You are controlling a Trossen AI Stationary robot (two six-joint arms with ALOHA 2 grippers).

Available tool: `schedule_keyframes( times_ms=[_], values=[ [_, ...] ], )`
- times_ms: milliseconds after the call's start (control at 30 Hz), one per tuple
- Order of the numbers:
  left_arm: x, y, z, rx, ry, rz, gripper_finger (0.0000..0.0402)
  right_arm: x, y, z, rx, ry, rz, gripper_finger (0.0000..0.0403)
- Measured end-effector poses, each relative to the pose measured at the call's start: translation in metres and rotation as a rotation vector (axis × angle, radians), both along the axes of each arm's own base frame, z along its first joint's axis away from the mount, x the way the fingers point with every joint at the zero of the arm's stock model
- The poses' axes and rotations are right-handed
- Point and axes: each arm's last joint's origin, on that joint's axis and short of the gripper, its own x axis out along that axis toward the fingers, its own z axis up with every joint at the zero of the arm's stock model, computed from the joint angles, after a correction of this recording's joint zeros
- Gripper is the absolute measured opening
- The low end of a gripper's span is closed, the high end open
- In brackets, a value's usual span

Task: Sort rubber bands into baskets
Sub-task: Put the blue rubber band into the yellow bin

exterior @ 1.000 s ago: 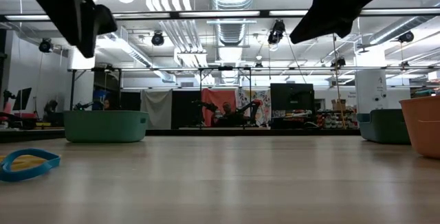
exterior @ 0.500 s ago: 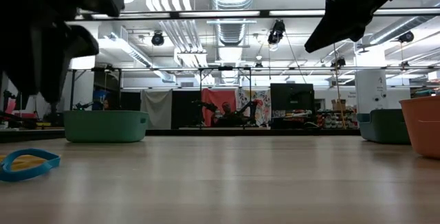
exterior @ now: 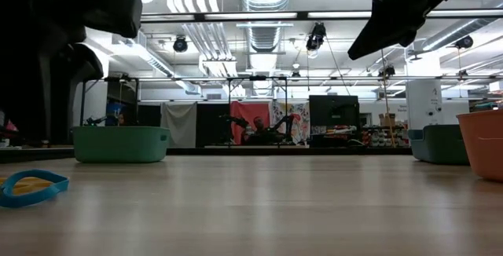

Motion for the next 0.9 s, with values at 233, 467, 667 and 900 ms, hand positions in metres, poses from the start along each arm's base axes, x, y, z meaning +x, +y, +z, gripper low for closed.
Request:
schedule_keyframes(
  times_ms=[233,467,667,900],
  values=[
    [-0.002,-0.006,-0.006,0.007,0.007,0.01,0.014,0.0,0.0,0.0,-0.004,0.002,0.003,0.0057],
    [-0.003,-0.011,-0.013,0.021,0.026,-0.005,0.0119,0.0,0.0,0.0,-0.004,0.001,0.003,0.0057],
    [-0.003,-0.013,-0.022,0.038,0.05,-0.012,0.0114,0.0,0.0,0.0,-0.004,0.001,0.003,0.0057],
    [-0.002,-0.013,-0.026,0.047,0.06,-0.011,0.0113,0.0,0.0,0.0,-0.004,0.001,0.003,0.0057]
  ],
)
